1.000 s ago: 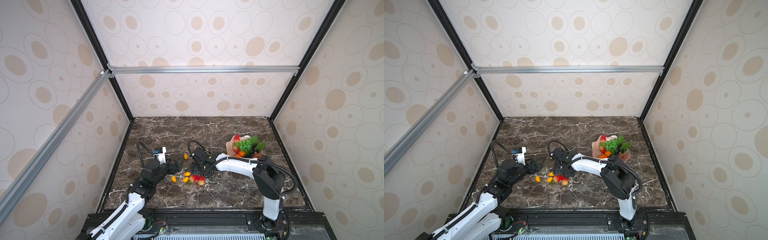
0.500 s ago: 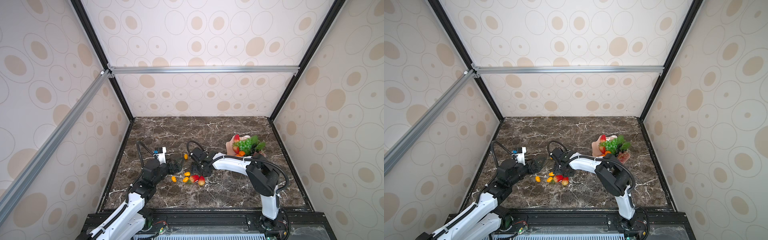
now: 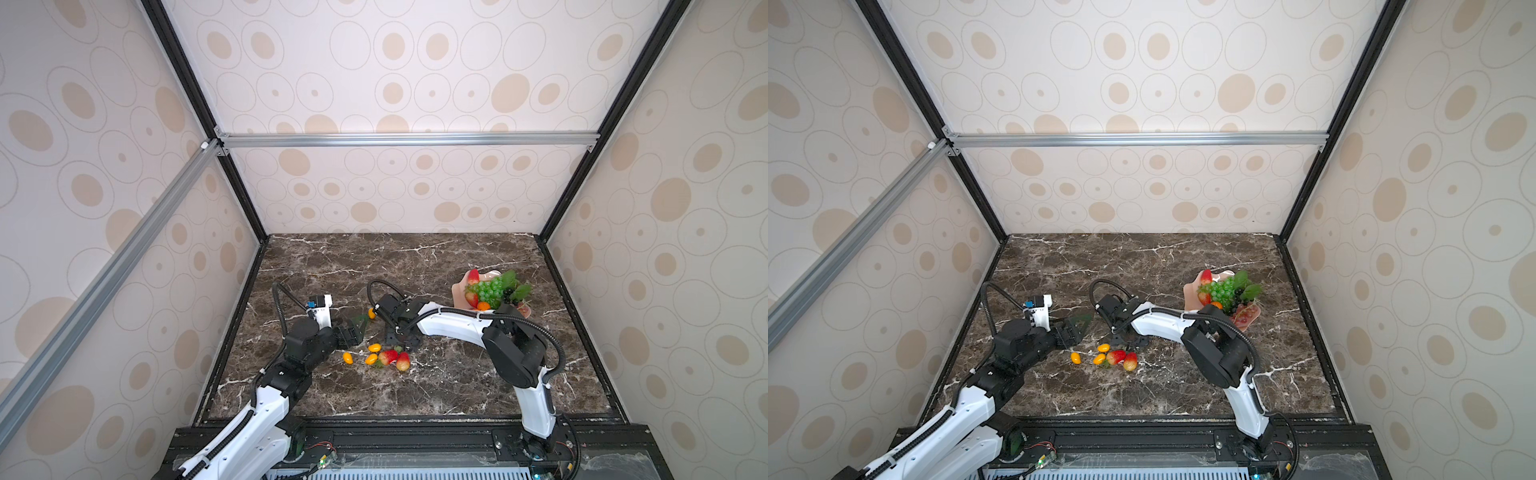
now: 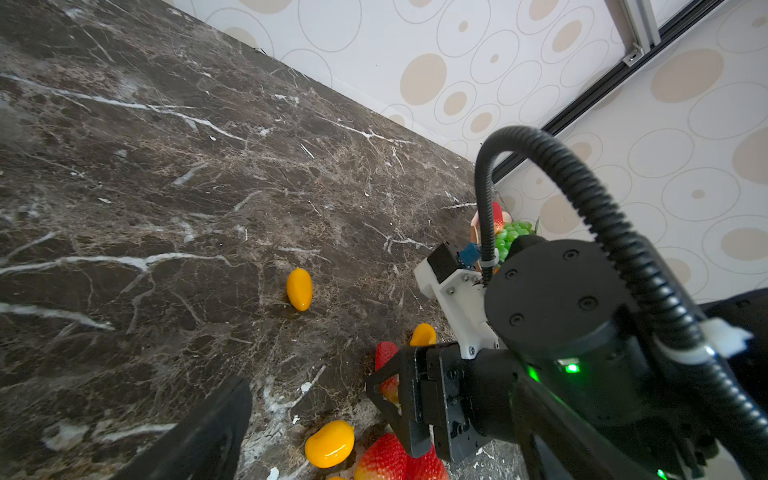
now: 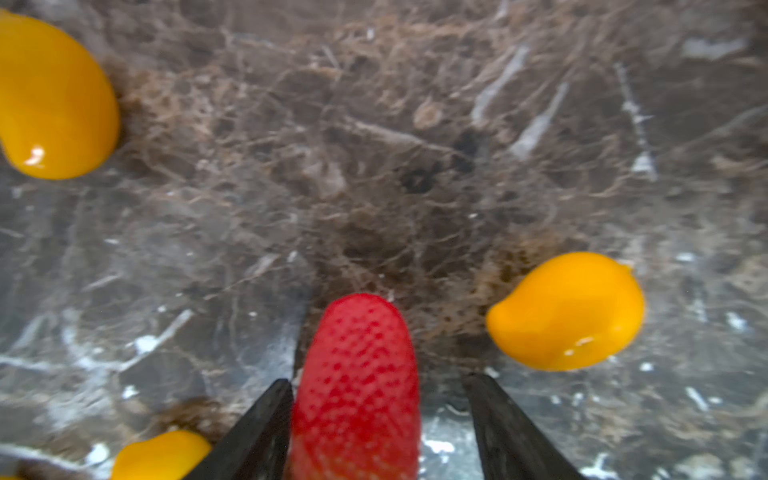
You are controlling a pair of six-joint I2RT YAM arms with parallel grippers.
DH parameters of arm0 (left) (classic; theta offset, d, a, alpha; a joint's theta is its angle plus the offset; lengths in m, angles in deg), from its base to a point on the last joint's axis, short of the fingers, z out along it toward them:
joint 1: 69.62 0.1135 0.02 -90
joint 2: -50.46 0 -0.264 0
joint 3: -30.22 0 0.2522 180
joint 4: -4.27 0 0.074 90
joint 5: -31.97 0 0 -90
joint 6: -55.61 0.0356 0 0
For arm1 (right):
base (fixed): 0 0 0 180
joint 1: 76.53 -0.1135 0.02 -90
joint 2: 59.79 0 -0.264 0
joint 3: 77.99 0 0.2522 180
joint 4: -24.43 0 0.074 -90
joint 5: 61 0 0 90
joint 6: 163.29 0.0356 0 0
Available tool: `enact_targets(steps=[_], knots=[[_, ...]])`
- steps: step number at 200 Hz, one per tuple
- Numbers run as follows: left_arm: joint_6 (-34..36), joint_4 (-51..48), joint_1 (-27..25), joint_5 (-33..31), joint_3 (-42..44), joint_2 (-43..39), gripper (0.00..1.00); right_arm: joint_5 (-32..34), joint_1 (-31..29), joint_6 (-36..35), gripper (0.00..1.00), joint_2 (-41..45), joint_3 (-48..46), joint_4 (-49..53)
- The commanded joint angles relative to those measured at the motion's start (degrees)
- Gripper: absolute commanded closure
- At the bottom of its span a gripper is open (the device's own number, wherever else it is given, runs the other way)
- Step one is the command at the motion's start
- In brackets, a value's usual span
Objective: Place and organize the fake fruits in the fruit bowl
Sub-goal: 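Lower the right gripper onto a red strawberry and close on it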
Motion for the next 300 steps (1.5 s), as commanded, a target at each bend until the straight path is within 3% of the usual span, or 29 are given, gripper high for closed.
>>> enact_targets(steps=[1,87,127,184,300], knots=[[0.07,0.84,0.62,0.56,0.21,-0.22,0.01,0.76,-0.11,-0.71,0.29,-0.77,-2.48,4.14],[-0.53,2.04,0.66,1.01,0.57,0.17,0.01,-3.74,-1.69,-2.81,0.36,1.01,-3.79,3.33],[-0.5,2.35,0.69,1.36,0.65,0.58,0.01,-5.27,-1.99,-3.88,0.34,1.88,-3.58,3.73],[-1.03,3.45,0.71,2.07,1.23,0.47,0.01,-4.76,-2.09,-5.07,0.55,0.84,-2.82,4.1],[-1.01,4.11,0.64,2.32,0.94,1.28,0.01,-3.93,-2.0,-5.11,0.78,0.36,-3.17,4.14]])
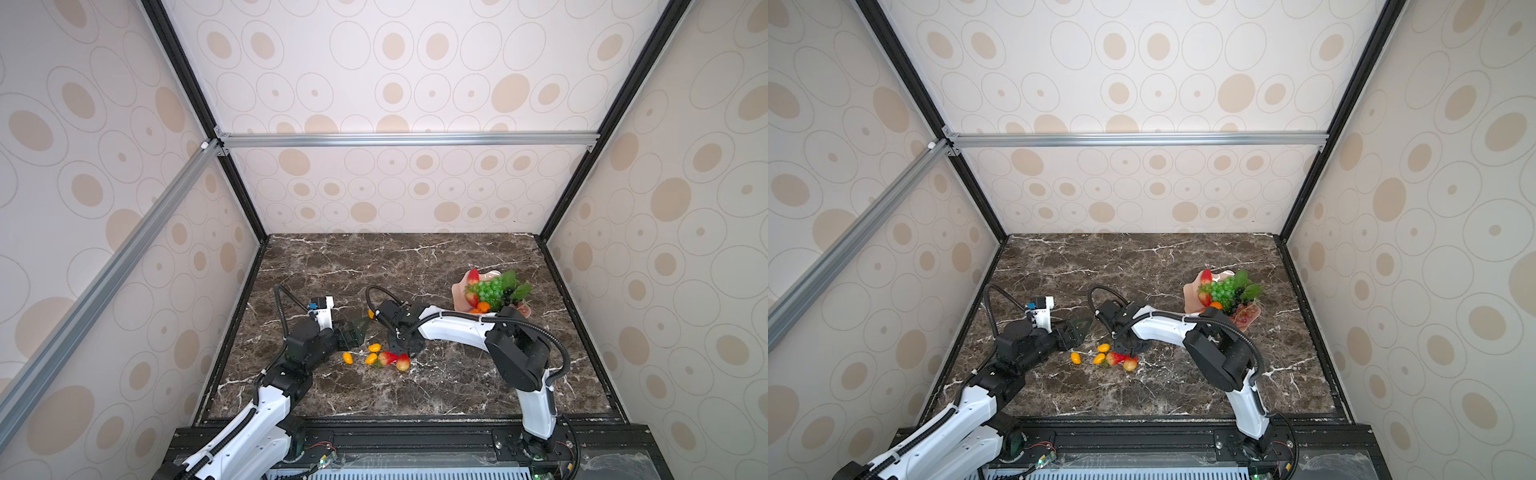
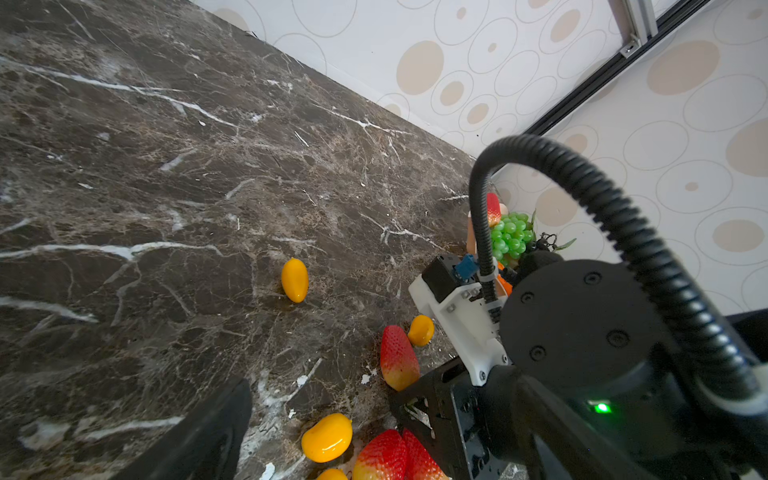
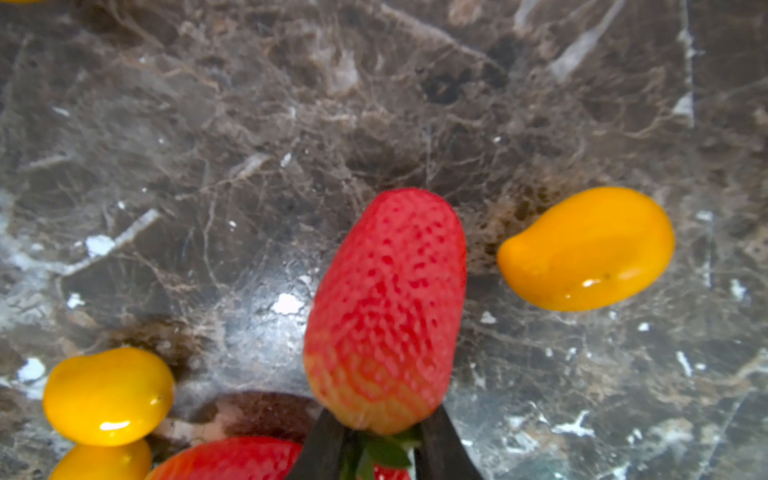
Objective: Place and organize the fake fruits in the fruit bowl
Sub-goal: 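Lower the right gripper onto a red strawberry and close on it, then lift the strawberry and carry it over the pink bowl with the right gripper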
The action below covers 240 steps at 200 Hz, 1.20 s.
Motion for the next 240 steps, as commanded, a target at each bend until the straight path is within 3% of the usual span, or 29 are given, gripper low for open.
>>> enact_targets(steps=[1,158,240], knots=[[-0.56,1.93,0.44,0.66,-0.47,0.12,0.01,-0.78,-0.46,0.59,0.78,-1.37,-1.12,2.04],[-0.03,2.19,0.47,0.25,-0.92,1.44,0.01,-2.1,0.54,-1.86,0.99,-0.33,-1.12,0.35],[1.28,8.1,-0.05,5.44,-2.06,5.07,0.01,-2.86,4.39,-14.0,1.0,10.54,-7.2,-7.34]])
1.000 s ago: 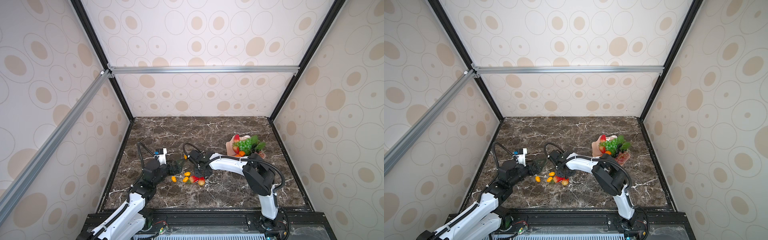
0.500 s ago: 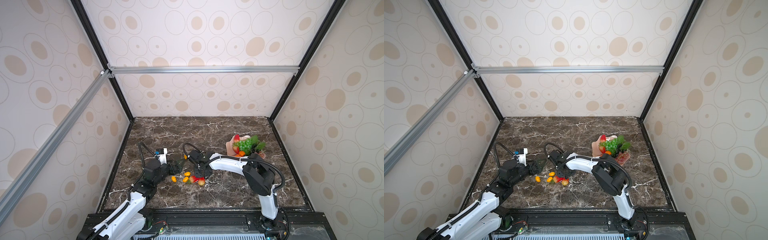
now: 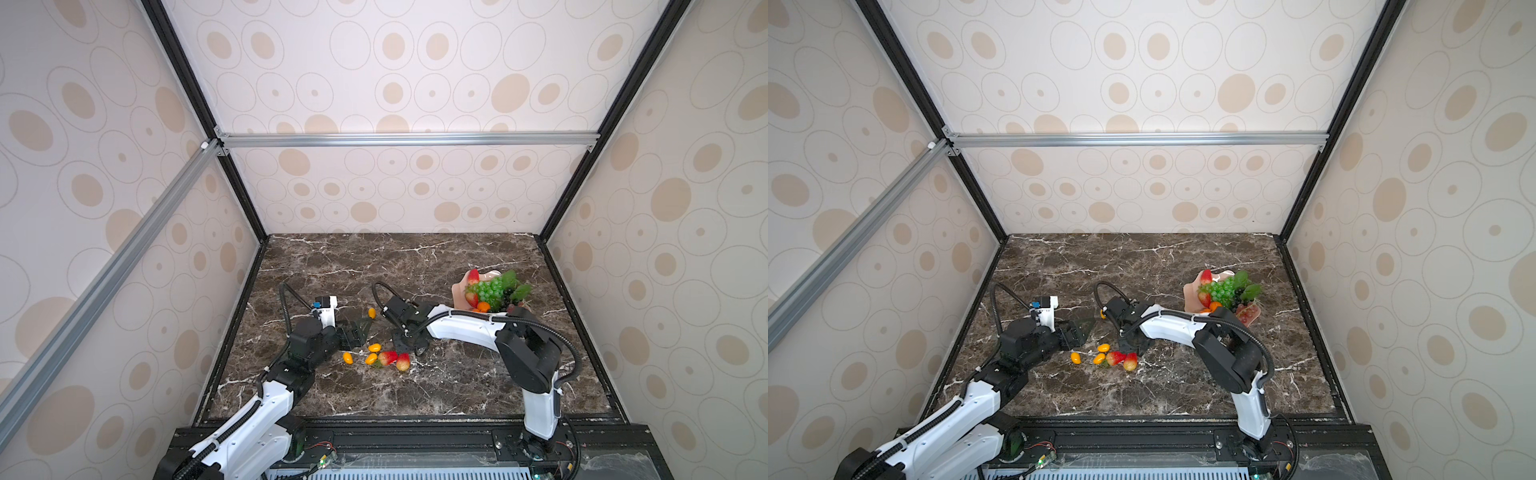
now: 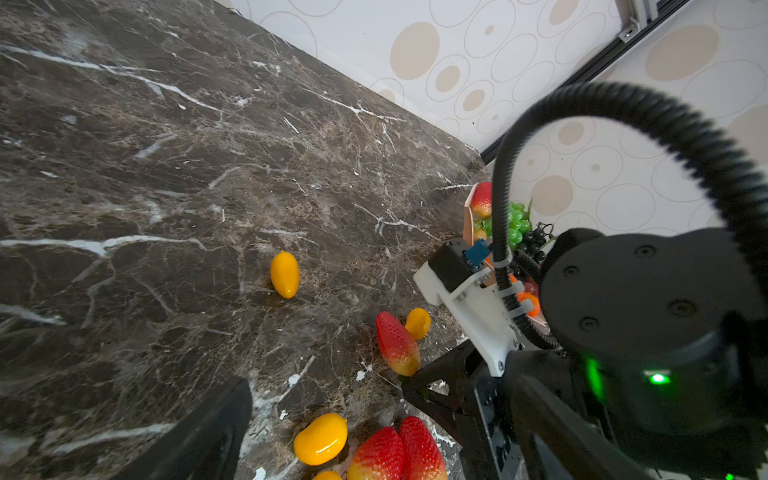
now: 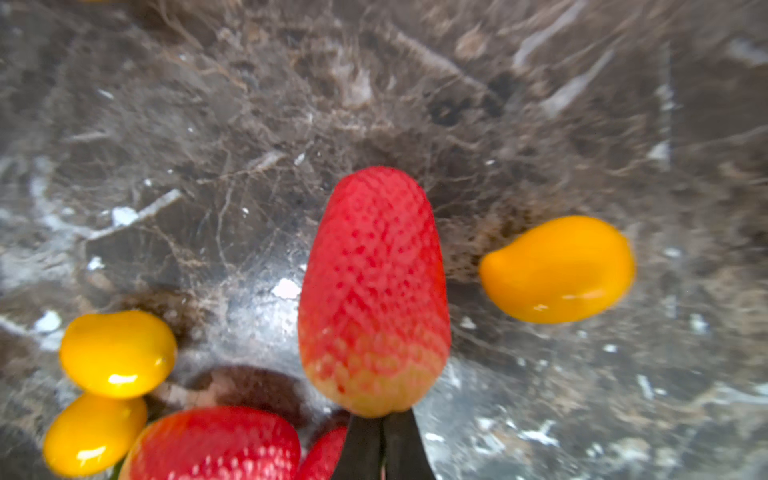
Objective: Place and organize the fake fruits in the fruit bowl
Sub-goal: 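Lift the strawberry and carry it over the pink bowl with the right gripper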
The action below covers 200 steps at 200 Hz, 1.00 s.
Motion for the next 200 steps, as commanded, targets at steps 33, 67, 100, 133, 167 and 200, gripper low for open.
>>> enact_targets(steps=[33,67,100,133,167,200], knots=[[1.27,6.19,-1.74,3.03,-2.84,2.73,0.01,-2.41,3.09,-8.3,1.0,9.44,-5.1,-5.07],[1.55,9.05,-5.28,2.21,-4.85,6.74,0.01,0.8,4.86,-13.86,1.0,16.0,-7.79,-4.48],[2.3,11.77,-10.32,0.81,-9.14,13.43,0.01,-4.62,12.38,-19.34,1.0,23.68,-13.27,-6.94],[3.04,14.26,-15.26,-0.21,-14.54,20.59,0.01,-7.26,21.99,-24.25,1.0,28.67,-16.62,-7.0],[3.17,16.29,-18.82,-0.23,-19.79,27.36,0.01,-11.16,30.17,-28.23,1.0,27.56,-16.31,-5.87],[3.4,16.75,-20.98,-0.32,-24.35,32.76,0.01,-13.44,34.47,-29.06,1.0,22.98,-13.77,-5.61]])
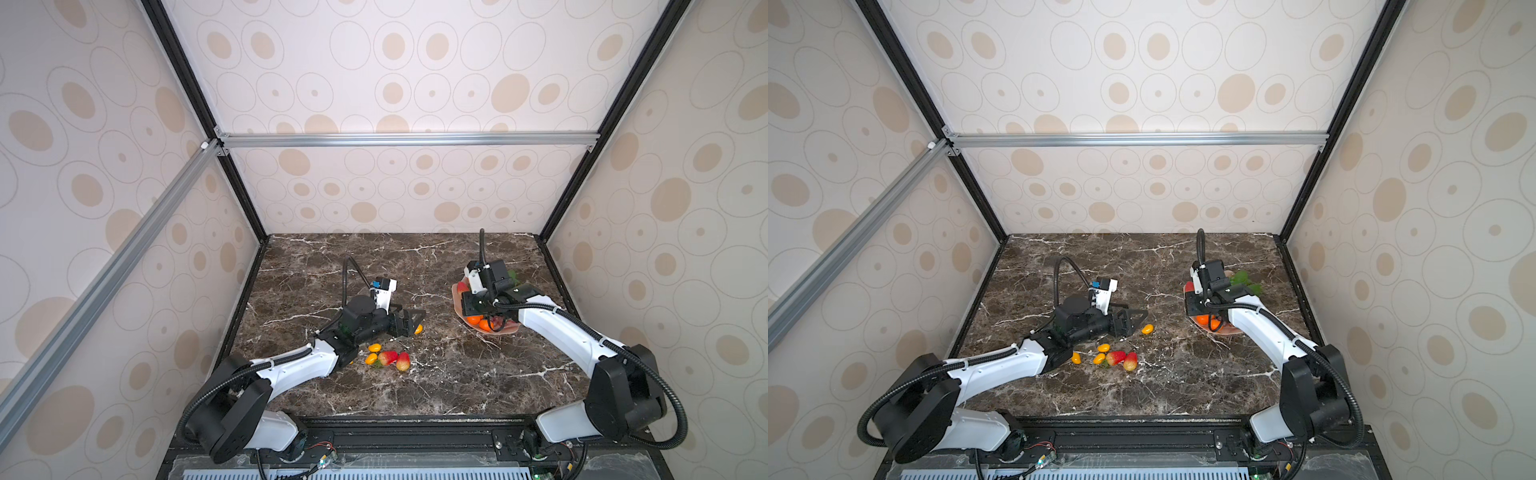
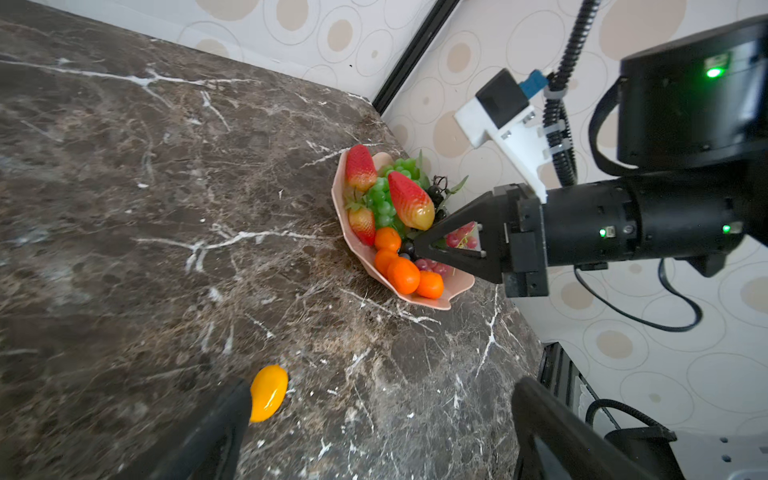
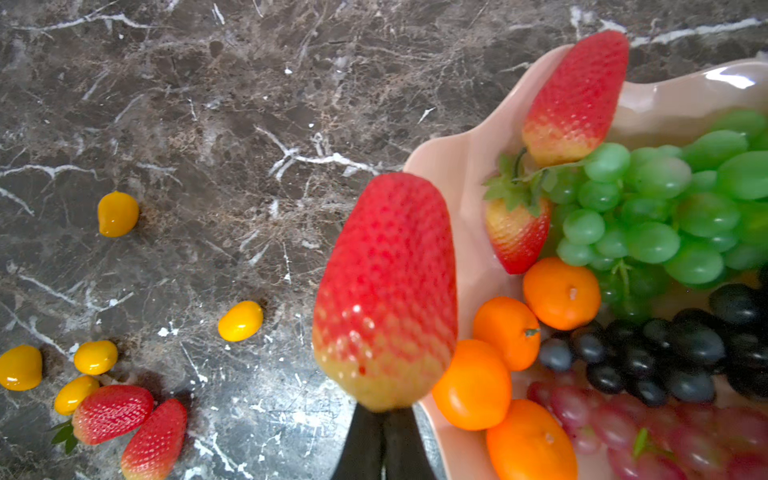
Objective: Place and organize the fake fruits in the fruit bowl
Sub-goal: 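Lift the strawberry and carry it over the pink bowl with the right gripper, then lower the strawberry into the bowl beside the grapes and open the right gripper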
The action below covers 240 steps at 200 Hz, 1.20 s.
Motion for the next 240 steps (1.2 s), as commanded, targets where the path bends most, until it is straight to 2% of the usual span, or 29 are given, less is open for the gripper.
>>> enact_targets(steps=[1,35,73,124,177,240], knots=[[1.34,2.85,-1.46,-0.52,-4.28,2.76,0.01,-3.17,2.13,-2.68,1.0,-3.62,2.07,1.23],[0.78,3.49,-2.5,-0.43,-6.82,5.94,0.01,-3.72,5.37,-2.22,1.0,-8.55,5.31,1.12],[0.83,3.43,-2.62,-0.68,-7.11,5.84,0.01,-3.47,7.81,-0.91,1.0,-13.32,8.12,0.8],[1.24,2.29,-2.66,-0.85,-7.05,5.34,0.01,-7.1,7.95,-1.89,1.0,-18.3,12.34,1.56],[1.16,2.26,-2.62,-1.07,-7.15,5.27,0.01,-5.72,7.93,-1.46,1.0,-20.94,14.26,2.57],[1.16,1.67,-2.63,-1.24,-7.33,5.56,0.01,-5.29,7.91,-1.53,0.91,-22.13,14.74,3.76]])
